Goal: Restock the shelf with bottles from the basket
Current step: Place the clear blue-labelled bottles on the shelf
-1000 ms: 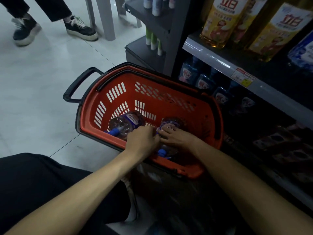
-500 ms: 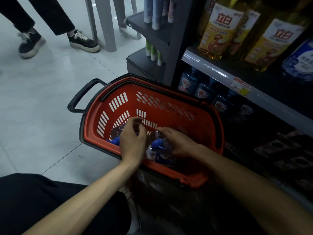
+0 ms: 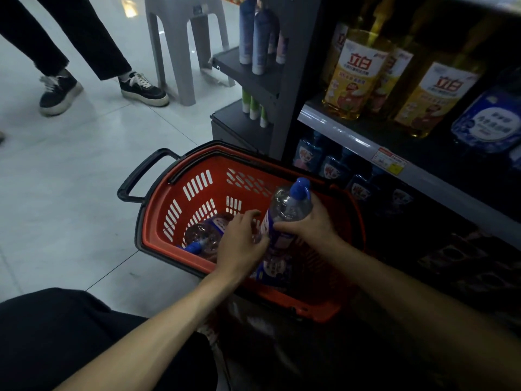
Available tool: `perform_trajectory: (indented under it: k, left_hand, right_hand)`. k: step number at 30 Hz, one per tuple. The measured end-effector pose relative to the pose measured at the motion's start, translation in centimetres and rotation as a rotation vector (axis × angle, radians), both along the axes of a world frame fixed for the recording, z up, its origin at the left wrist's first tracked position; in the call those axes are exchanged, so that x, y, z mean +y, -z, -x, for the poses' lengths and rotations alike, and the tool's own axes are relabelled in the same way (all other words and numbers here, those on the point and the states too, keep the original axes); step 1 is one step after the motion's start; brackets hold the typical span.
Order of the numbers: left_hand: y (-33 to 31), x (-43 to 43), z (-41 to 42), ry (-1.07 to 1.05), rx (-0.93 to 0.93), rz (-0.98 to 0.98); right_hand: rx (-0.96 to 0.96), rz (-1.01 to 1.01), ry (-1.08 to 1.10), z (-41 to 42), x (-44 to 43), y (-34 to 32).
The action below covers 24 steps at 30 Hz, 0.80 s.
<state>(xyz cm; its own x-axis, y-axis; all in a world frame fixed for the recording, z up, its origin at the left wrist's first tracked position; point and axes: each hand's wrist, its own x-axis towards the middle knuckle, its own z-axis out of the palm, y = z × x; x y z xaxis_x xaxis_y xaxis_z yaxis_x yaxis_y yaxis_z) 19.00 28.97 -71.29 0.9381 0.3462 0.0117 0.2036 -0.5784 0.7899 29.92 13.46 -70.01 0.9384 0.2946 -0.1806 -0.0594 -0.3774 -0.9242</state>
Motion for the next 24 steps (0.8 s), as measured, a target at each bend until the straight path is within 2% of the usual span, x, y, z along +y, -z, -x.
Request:
perform_trajectory:
  k: [4,8,11,14,19,24]
  left_hand:
    - [-1.2,-0.9,-0.6,0.135,0.01,0.003]
    - [-3.6,-2.5,-1.2,0.213,-0.122,0.024]
    - [-5.3,-4.2,-1.6,0.158,-0.259,0.101]
    - [-6.4,-5.9,-1.8,0.133,-0.313,0.257]
    - [-6.4,-7.5,-1.0,0.163,-0.129,0.563]
    - [-6.8,-8.6,0.0,0.245,0.072,0.682]
  right_hand:
    - [-0.017,-0.008,0.029,0.6,-0.4,-4.5]
    - [-0.022,-0.056,0.004,1.4,-2.0,-9.6]
    - [-0.038,-0.111,0.019,3.0,-3.0,-12.8]
    - [-0.058,-0.12,-0.02,4.0,-4.4,-14.7]
    - [0.122,-0.162,-0.026,4.6,-9.7,-15.5]
    - [0.228,-0.117,-0.006,5.7,-15.4,-12.9]
